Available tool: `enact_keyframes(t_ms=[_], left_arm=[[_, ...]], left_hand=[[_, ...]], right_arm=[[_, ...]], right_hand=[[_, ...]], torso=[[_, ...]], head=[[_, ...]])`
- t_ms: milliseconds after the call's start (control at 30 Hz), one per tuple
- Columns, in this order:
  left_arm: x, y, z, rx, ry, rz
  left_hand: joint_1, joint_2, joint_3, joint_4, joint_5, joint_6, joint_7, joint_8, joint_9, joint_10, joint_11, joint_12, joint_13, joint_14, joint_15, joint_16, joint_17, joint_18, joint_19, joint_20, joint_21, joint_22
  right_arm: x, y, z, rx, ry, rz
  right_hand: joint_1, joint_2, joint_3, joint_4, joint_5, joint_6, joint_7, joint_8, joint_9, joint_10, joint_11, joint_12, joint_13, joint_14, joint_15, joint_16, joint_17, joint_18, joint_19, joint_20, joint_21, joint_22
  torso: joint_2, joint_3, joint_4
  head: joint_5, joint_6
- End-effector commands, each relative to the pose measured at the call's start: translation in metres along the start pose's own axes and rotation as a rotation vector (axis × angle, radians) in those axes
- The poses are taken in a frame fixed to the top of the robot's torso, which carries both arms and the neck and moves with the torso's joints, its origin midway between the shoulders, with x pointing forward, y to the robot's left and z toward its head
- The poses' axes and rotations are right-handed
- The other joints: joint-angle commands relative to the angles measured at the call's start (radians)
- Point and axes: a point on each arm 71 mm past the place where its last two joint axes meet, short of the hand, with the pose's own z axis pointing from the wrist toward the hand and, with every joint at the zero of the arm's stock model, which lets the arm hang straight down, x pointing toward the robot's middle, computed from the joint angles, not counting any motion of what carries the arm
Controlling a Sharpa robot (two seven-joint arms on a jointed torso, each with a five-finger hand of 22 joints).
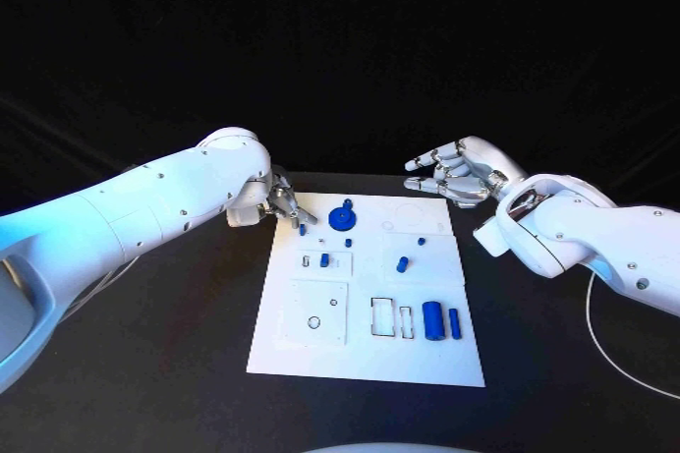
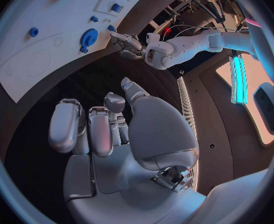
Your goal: Assemble the parts on the task board
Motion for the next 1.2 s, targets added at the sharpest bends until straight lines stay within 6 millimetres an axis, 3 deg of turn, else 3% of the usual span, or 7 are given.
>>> enact_keyframes(t_ms=[33, 700, 933, 1200], left_arm=[[0.0032, -0.0037, 0.0, 0.015, 0.032, 0.016], [0.0053, -0.0036, 0.0018, -0.015, 0.042, 0.022], [0.0053, -0.0035, 0.002, -0.015, 0.04, 0.021], [0.0035, -0.0032, 0.0027, -0.01, 0.012, 0.0]], left_hand=[[0.014, 0.0, -0.006, -0.001, 0.0, 0.007, -0.001, 0.006, 0.002, 0.005, -0.003, 0.006, 0.001, 0.105, -0.004, 0.002, 0.263, 0.008, 0.035, -0.002, 0.006, 0.071], [0.039, 0.021, -0.006, -0.004, 0.001, 0.009, -0.003, 0.015, 0.01, 0.007, -0.005, 0.01, 0.004, 0.105, -0.006, 0.002, 0.263, 0.008, 0.035, -0.004, 0.007, 0.072], [0.098, 0.055, 0.022, -0.031, 0.001, 0.003, -0.006, 0.02, 0.018, 0.006, -0.007, 0.01, 0.003, 0.105, -0.008, 0.002, 0.263, 0.008, 0.034, -0.006, 0.005, 0.073], [0.198, 0.099, 0.114, -0.089, 0.002, -0.016, -0.013, 0.016, 0.022, 0.0, -0.014, 0.004, -0.002, 0.105, -0.014, 0.002, 0.263, 0.008, 0.035, -0.012, 0.005, 0.076]], right_arm=[[0.0018, 0.0011, 0.0008, -0.004, 0.013, 0.002], [0.0023, 0.0011, 0.001, -0.003, 0.018, 0.003], [0.0025, 0.0012, 0.0011, -0.003, 0.019, 0.003], [0.0025, 0.0002, 0.0014, 0.001, 0.023, 0.003]], right_hand=[[-0.003, 0.003, 0.001, 0.004, 0.006, 0.005, -0.003, 0.003, 0.001, -0.008, -0.001, -0.003, -0.001, 0.049, 0.002, -0.004, 0.001, -0.008, -0.008, -0.002, -0.005, -0.001], [-0.004, 0.006, 0.001, 0.007, 0.008, 0.006, -0.003, 0.004, 0.001, -0.005, -0.001, 0.003, 0.005, 0.05, 0.002, -0.003, 0.003, -0.008, -0.007, -0.002, -0.005, 0.0], [-0.005, 0.008, 0.001, 0.008, 0.008, 0.006, -0.003, 0.004, 0.001, -0.005, -0.001, 0.003, 0.004, 0.05, 0.002, -0.003, 0.003, -0.008, -0.008, -0.002, -0.005, 0.0], [-0.005, 0.008, 0.001, 0.008, 0.008, 0.006, -0.003, 0.004, 0.001, -0.005, -0.001, 0.003, 0.004, 0.05, 0.002, -0.003, 0.003, -0.008, -0.008, -0.002, -0.005, 0.0]], torso=[[0.0, 0.0003, 0.0006], [0.0, -0.0006, -0.0009], [0.0, 0.0, 0.0001], [0.0, 0.0, -0.0009]], head=[[0.002, 0.0], [0.005, -0.005], [0.005, -0.008], [0.004, -0.009]])
